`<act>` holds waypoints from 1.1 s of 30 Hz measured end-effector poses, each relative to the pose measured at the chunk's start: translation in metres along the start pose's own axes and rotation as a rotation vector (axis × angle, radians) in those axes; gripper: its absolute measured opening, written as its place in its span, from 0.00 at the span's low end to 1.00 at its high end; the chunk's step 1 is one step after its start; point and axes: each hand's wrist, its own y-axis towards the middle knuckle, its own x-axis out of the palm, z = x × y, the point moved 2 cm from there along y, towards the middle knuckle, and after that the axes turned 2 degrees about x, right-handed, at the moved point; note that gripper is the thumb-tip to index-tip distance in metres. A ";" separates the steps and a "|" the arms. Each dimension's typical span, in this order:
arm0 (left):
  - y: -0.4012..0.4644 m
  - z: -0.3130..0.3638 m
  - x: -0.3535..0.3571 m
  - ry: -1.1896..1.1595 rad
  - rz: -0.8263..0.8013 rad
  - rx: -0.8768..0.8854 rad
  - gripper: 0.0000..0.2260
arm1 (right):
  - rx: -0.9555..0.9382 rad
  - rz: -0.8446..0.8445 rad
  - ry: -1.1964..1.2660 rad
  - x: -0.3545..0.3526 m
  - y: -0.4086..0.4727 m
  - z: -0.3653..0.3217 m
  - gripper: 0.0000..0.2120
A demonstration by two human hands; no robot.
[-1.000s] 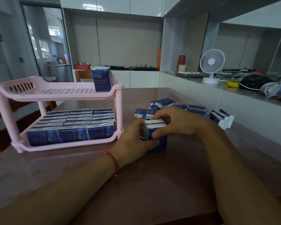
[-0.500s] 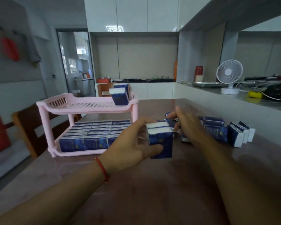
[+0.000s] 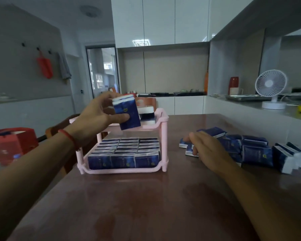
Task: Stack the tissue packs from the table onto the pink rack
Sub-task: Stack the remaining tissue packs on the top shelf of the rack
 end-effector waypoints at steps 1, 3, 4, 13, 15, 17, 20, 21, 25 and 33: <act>0.000 -0.003 -0.002 -0.016 0.023 0.004 0.22 | -0.034 0.003 -0.050 0.002 0.000 0.001 0.18; -0.004 -0.004 -0.003 -0.064 0.070 0.029 0.21 | -0.034 0.047 -0.018 0.004 0.000 0.000 0.16; -0.008 -0.004 -0.002 -0.104 0.083 0.042 0.21 | -0.015 0.088 0.028 0.003 0.000 0.000 0.14; -0.017 -0.011 0.003 -0.109 0.073 0.190 0.24 | -0.125 -0.021 -0.081 -0.022 0.083 -0.093 0.16; -0.007 -0.012 -0.003 -0.119 0.074 0.161 0.25 | -0.128 -0.268 -0.166 -0.017 0.107 -0.110 0.23; 0.001 -0.016 -0.008 -0.089 0.058 0.133 0.25 | -0.095 -0.516 -0.228 -0.003 0.129 -0.115 0.33; 0.010 -0.022 -0.011 -0.055 0.023 0.077 0.24 | -0.077 -0.727 -0.392 0.021 0.153 -0.109 0.42; 0.012 -0.024 -0.012 -0.046 0.017 0.063 0.24 | -0.074 -0.755 -0.432 0.027 0.158 -0.106 0.43; 0.023 -0.027 -0.017 -0.002 -0.023 0.040 0.24 | -0.084 -0.765 -0.432 0.028 0.168 -0.111 0.36; 0.056 -0.033 -0.018 0.056 -0.149 -0.121 0.23 | -0.088 -0.468 -0.231 0.021 0.192 -0.095 0.13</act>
